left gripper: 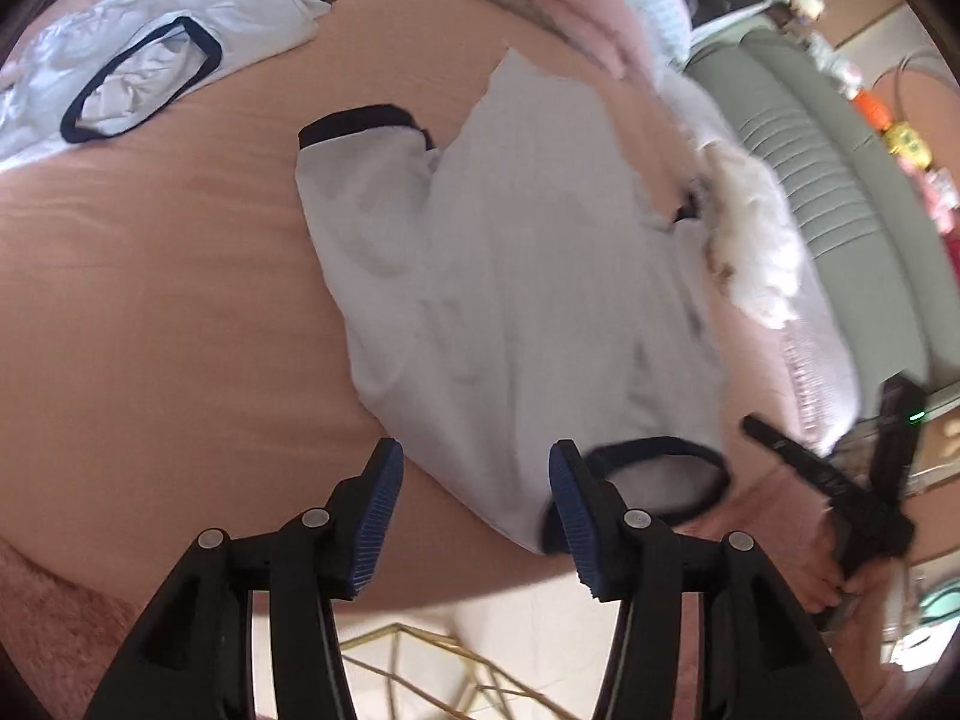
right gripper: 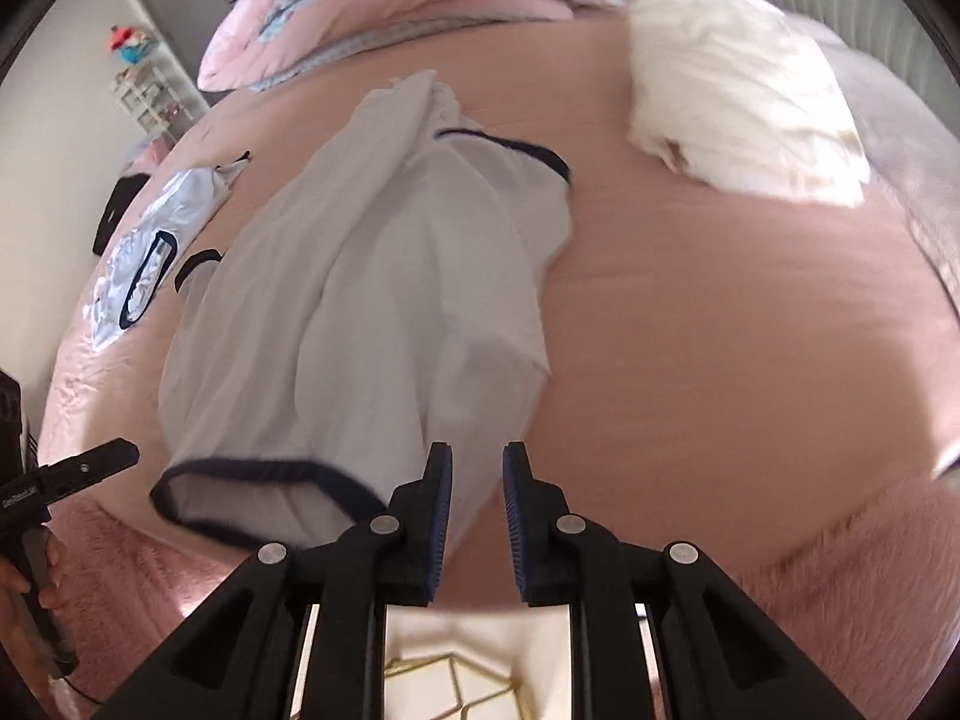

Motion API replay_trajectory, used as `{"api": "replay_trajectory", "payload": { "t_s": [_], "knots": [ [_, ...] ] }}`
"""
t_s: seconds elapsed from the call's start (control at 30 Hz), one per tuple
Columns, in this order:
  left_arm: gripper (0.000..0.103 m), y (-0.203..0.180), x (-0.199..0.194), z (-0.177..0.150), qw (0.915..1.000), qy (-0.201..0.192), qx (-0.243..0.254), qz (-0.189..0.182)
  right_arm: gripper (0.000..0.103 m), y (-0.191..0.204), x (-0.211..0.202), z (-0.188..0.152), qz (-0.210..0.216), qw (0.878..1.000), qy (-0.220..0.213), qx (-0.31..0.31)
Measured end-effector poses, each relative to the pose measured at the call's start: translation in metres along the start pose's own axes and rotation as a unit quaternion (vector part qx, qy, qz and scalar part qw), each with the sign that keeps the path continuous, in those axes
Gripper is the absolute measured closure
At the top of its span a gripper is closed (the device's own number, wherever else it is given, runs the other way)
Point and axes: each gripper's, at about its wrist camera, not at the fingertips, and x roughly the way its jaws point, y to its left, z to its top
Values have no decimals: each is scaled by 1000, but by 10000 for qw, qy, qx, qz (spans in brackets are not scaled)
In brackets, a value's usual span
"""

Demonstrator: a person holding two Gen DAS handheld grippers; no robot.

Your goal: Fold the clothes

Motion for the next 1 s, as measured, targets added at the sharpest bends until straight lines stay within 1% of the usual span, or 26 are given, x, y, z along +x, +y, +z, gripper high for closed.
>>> {"api": "replay_trajectory", "payload": {
  "t_s": [0.07, 0.1, 0.13, 0.17, 0.23, 0.27, 0.33, 0.37, 0.43, 0.47, 0.5, 0.57, 0.6, 0.63, 0.7, 0.73, 0.8, 0.87, 0.9, 0.93, 0.97, 1.0],
  "knots": [
    [56, -9, 15, 2, 9997, 150, 147, 154, 86, 14, 16, 7, 18, 9997, 60, -217],
    [56, -11, 24, 1, 9993, 302, 165, 165, 86, 18, 27, 6, -68, 9993, 241, -267],
    [56, -12, 31, -2, 9984, 466, 212, 259, 86, 22, 37, 6, -153, 9985, 423, -317],
    [56, -16, 35, -7, 9968, 578, 336, 434, 86, 25, 44, 3, -225, 9977, 529, -367],
    [56, -25, 36, -21, 9941, 557, 674, 643, 86, 26, 44, -12, -326, 9971, 509, -472],
    [56, -30, 35, -28, 9924, 525, 843, 725, 82, 27, 44, -20, -376, 9967, 500, -525],
    [56, -33, 31, -36, 9911, 560, 1002, 680, 79, 29, 40, -35, -434, 9951, 516, -727],
    [56, -29, 29, -35, 9930, 528, 885, 578, 77, 27, 34, -39, -388, 9951, 521, -748],
    [56, -12, 28, -26, 9981, 371, 394, 299, 77, 17, 22, -40, -101, 9967, 571, -574],
    [56, -3, 28, -21, 9993, 292, 149, 159, 77, 9, 15, -38, 35, 9978, 532, -391],
    [56, 5, 27, -16, 9997, 213, -97, 19, 77, -4, 9, -32, 162, 9991, 392, -60],
    [56, 23, 26, -7, 9979, 55, -588, -261, 77, -29, -3, -21, 413, 9973, 112, 602],
    [56, 31, 26, -3, 9957, -24, -833, -401, 77, -40, -4, -15, 464, 9952, 49, 862],
    [56, 40, 25, 2, 9927, -104, -1077, -540, 77, -48, 2, -8, 400, 9940, 106, 1014],
    [56, 57, 24, 11, 9840, -262, -1562, -818, 77, -59, 17, 2, 367, 9918, 213, 1203],
    [56, 62, 26, 14, 9802, -351, -1721, -919, 77, -62, 26, 6, 428, 9904, 274, 1282],
    [56, 67, 34, 14, 9742, -542, -1916, -1066, 75, -65, 47, 8, 634, 9867, 432, 1431],
    [56, 64, 38, 14, 9698, -723, -2001, -1191, 74, -57, 54, 13, 623, 9887, 365, 1313],
    [56, 66, 38, 16, 9666, -792, -2073, -1281, 74, -54, 55, 16, 654, 9892, 332, 1270],
    [56, 67, 39, 17, 9632, -861, -2144, -1372, 77, -52, 56, 19, 736, 9882, 332, 1302],
    [70, 68, 39, 17, 9608, -867, -2191, -1462, 82, -50, 57, 21, 875, 9865, 324, 1347],
    [90, 70, 38, 18, 9590, -828, -2221, -1552, 87, -49, 57, 21, 1104, 9834, 302, 1409]
  ]
}}
